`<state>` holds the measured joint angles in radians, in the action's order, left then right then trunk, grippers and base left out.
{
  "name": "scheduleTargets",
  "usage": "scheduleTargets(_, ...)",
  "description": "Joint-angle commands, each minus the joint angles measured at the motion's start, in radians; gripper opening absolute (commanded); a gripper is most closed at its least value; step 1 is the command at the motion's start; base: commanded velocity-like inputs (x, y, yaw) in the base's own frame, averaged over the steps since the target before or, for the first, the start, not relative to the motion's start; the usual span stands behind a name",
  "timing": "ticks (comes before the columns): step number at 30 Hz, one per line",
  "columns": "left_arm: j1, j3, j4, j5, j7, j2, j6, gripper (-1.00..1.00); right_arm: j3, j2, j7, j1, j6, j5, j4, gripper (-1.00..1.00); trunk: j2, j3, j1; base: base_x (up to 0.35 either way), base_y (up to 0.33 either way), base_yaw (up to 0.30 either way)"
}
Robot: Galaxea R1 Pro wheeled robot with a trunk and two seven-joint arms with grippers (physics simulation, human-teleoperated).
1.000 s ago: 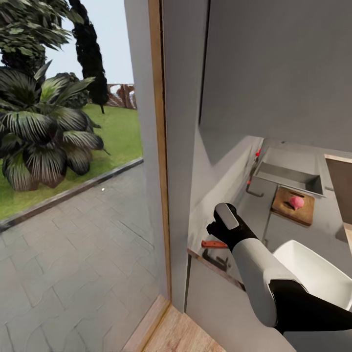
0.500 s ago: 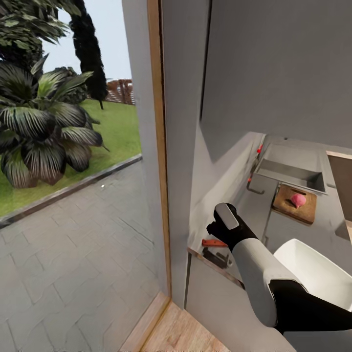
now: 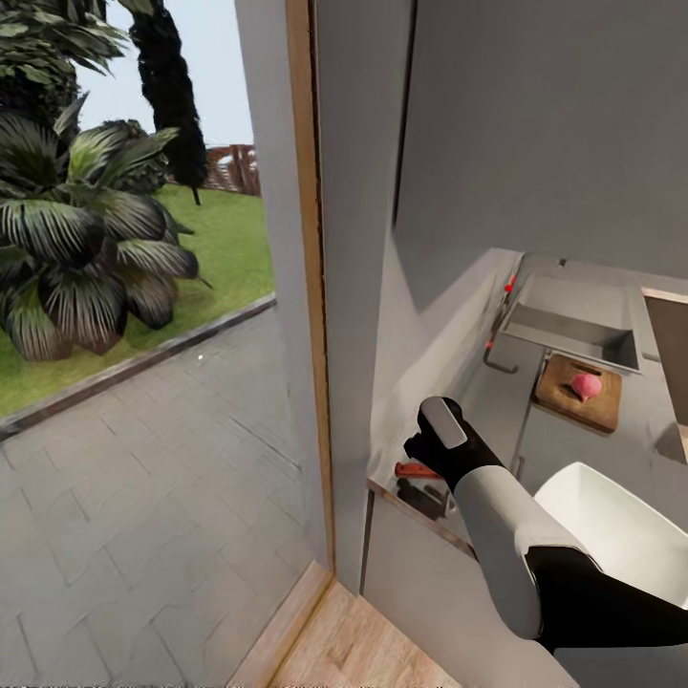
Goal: In the kitchen, take the Vidalia onion out of the sink, dice it on the chopping board with the paring knife, put the diced onion into the bowl on the countertop, then place both the paring knife and the chopping board into the sink.
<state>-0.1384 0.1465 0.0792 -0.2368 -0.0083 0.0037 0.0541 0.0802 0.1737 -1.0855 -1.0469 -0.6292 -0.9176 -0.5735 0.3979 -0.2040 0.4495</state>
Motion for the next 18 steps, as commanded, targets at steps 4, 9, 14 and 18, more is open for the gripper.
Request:
scheduleTargets(4,-0.001,0.008,0.004,-0.009,-0.001,-0.001,0.006,1.00,0.004,0.001,-0.005,-0.001,-0.007,0.000,-0.001,1.00,0.002,-0.008,0.001,0.000,0.000,0.000)
scheduleTargets(9,-0.002,0.008,0.004,-0.009,-0.001,-0.001,0.006,1.00,0.004,0.001,-0.005,-0.001,-0.007,0.000,-0.001,1.00,0.002,-0.016,0.001,0.000,0.000,0.000)
scheduleTargets(14,-0.001,0.008,0.004,-0.009,-0.001,-0.002,0.006,1.00,0.004,0.001,-0.005,-0.001,-0.007,0.000,-0.001,1.00,0.002,-0.024,0.001,0.000,0.000,0.000)
scheduleTargets(18,-0.002,0.008,0.004,-0.009,-0.001,-0.005,0.006,1.00,0.004,0.001,-0.005,-0.001,-0.007,0.000,0.000,1.00,0.002,-0.029,0.001,0.000,0.000,0.000)
